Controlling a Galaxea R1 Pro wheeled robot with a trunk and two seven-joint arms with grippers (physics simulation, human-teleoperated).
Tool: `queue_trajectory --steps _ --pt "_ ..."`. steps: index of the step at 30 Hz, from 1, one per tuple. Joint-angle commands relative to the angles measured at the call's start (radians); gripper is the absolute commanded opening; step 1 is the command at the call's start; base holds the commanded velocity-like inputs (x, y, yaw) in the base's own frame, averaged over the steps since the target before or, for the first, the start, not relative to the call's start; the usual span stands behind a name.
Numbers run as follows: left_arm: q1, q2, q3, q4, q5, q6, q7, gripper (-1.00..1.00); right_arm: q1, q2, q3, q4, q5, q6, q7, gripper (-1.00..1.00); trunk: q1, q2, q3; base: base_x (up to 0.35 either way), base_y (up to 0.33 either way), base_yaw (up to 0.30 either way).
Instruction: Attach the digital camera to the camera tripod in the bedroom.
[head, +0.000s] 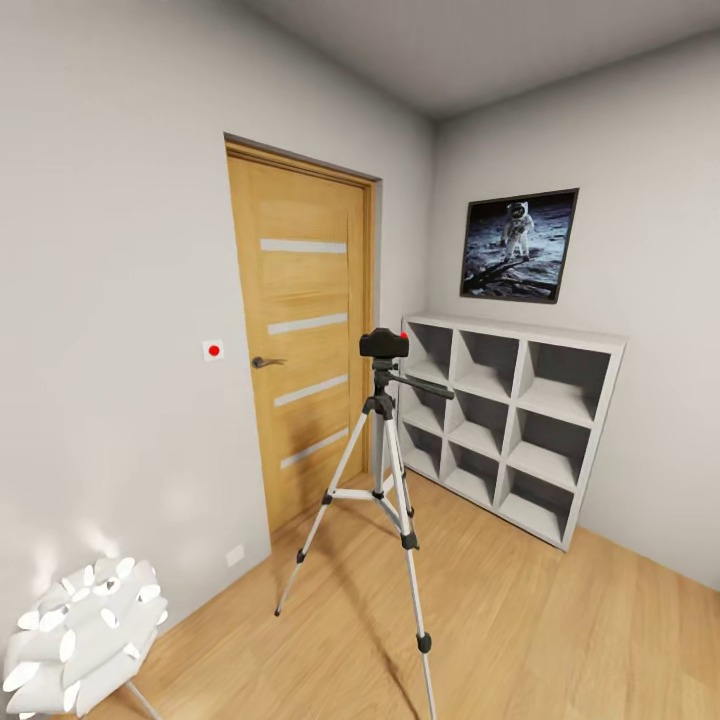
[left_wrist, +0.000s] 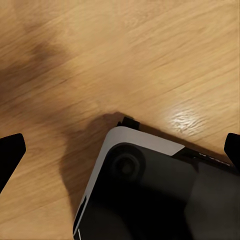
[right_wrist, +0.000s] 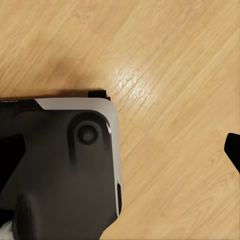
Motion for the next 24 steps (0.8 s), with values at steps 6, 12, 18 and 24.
queue_trajectory --steps 6,12,18,24 --pt "0.000 0.000 -0.010 -0.007 0.006 -0.002 0.004 1.00 -0.001 -0.002 -0.007 0.002 0.010 -0.004 0.002 1.00 0.000 -0.001 0.000 0.000 0.000 0.000" --pt "0.000 0.001 -0.011 -0.008 0.006 -0.002 0.004 1.00 -0.001 -0.002 -0.006 0.002 0.012 -0.004 0.002 1.00 0.000 -0.001 0.000 0.000 0.000 0.000" --pt "0.000 0.001 -0.012 -0.007 0.005 -0.001 0.004 1.00 -0.001 -0.001 -0.005 0.002 0.012 -0.003 0.002 1.00 0.000 -0.001 0.000 0.000 0.000 0.000" --pt "0.000 0.001 -0.014 -0.007 0.005 -0.002 0.004 1.00 -0.001 -0.002 -0.004 0.002 0.012 0.005 0.004 1.00 0.000 -0.001 0.000 0.000 0.000 0.000"
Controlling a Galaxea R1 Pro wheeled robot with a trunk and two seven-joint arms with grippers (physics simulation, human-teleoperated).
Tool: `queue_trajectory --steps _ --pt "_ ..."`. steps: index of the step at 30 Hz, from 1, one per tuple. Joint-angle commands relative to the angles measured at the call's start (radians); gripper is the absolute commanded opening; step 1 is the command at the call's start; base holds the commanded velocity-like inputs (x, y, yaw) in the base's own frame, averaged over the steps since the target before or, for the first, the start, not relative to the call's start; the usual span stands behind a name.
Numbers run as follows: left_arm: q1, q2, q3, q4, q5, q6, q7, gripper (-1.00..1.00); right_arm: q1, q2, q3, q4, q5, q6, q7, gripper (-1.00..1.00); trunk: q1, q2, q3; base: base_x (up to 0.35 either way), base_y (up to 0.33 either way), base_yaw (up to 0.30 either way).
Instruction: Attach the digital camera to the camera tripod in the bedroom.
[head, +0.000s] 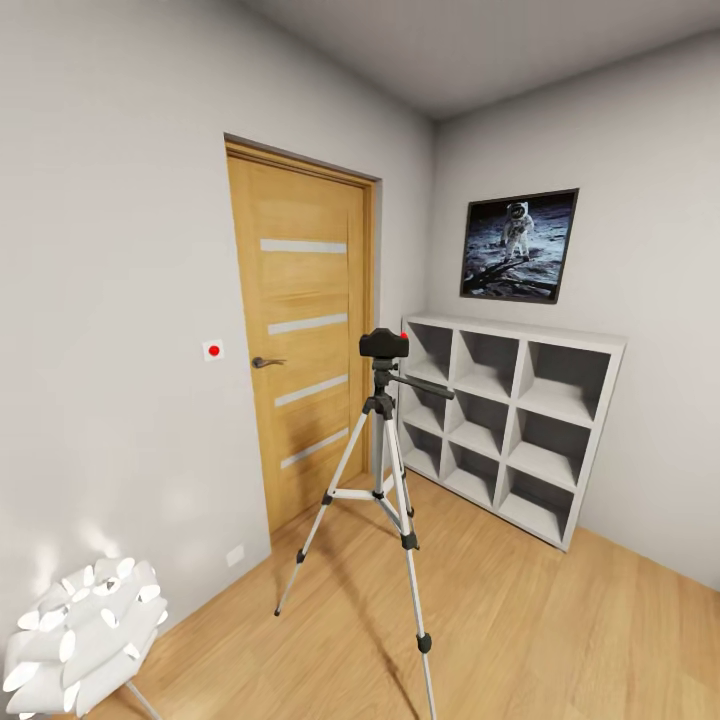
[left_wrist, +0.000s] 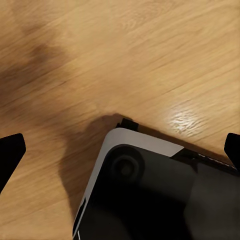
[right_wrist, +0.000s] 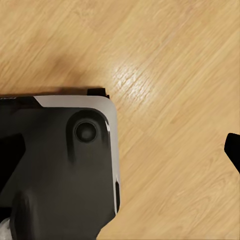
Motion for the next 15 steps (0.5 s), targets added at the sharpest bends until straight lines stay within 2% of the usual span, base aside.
queue_trajectory --steps 1,15 --pt "0.000 0.000 -0.009 -0.002 0.007 -0.001 0.004 1.00 -0.001 -0.001 -0.008 0.003 0.005 -0.004 0.002 1.00 0.000 -0.001 0.000 0.000 0.000 0.000" --pt "0.000 0.000 -0.008 -0.002 0.008 -0.001 0.004 1.00 -0.001 0.005 -0.012 -0.001 0.010 -0.014 0.001 1.00 0.000 -0.001 0.000 0.000 0.000 0.000"
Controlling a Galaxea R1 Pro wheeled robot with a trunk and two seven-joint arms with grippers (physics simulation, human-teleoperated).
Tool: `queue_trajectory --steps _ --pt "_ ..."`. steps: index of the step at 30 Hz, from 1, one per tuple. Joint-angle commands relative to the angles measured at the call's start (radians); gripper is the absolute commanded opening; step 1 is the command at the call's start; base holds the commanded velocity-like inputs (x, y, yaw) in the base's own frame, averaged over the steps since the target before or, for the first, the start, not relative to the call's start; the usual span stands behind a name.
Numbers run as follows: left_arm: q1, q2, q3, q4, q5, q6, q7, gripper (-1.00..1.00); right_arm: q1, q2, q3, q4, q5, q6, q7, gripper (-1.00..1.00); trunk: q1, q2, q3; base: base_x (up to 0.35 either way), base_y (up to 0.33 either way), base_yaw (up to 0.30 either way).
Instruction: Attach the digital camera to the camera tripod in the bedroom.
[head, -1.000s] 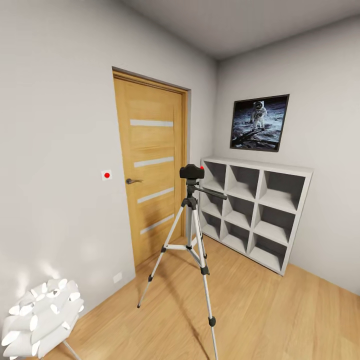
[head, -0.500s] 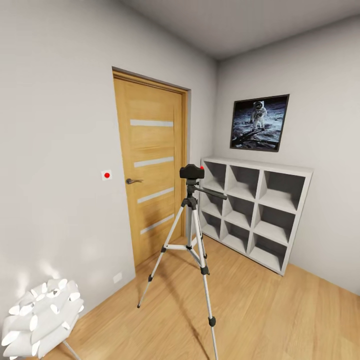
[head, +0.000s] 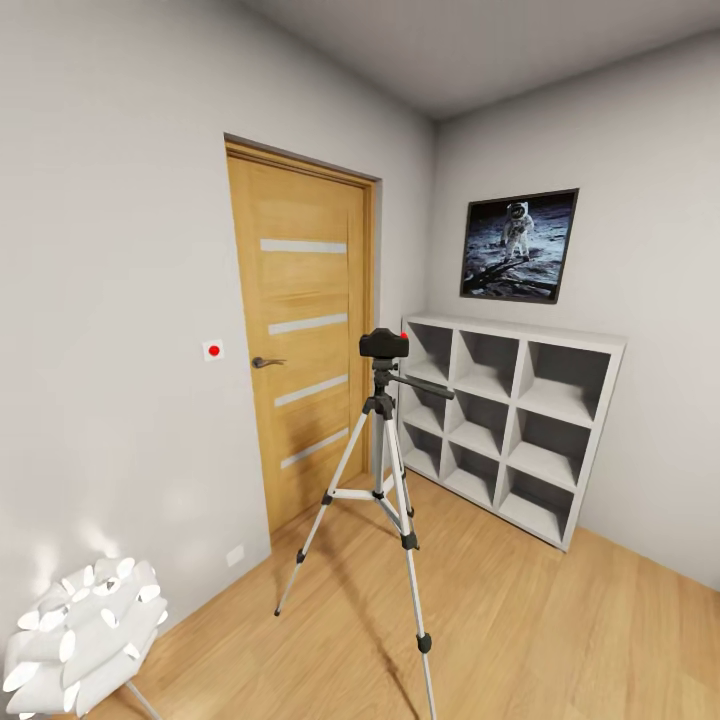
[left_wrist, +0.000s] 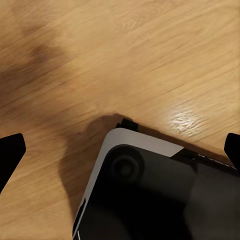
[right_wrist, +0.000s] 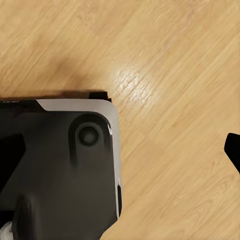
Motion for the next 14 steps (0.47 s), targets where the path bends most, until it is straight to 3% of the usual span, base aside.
queue_trajectory --steps 1,7,14 --pt "0.000 0.000 -0.009 -0.002 0.007 -0.001 0.004 1.00 -0.001 0.002 -0.009 0.000 0.005 -0.006 0.002 1.00 0.000 -0.001 0.000 0.000 0.000 0.000" --pt "0.001 0.000 -0.009 -0.002 0.007 -0.001 0.004 1.00 -0.001 0.022 -0.011 -0.003 0.004 -0.006 0.002 1.00 0.000 -0.001 0.000 0.000 0.000 0.000" --pt "0.001 0.000 -0.007 -0.002 0.007 -0.001 0.004 1.00 -0.001 0.028 -0.010 -0.003 0.001 -0.005 0.002 1.00 0.000 -0.001 0.000 0.000 0.000 0.000"
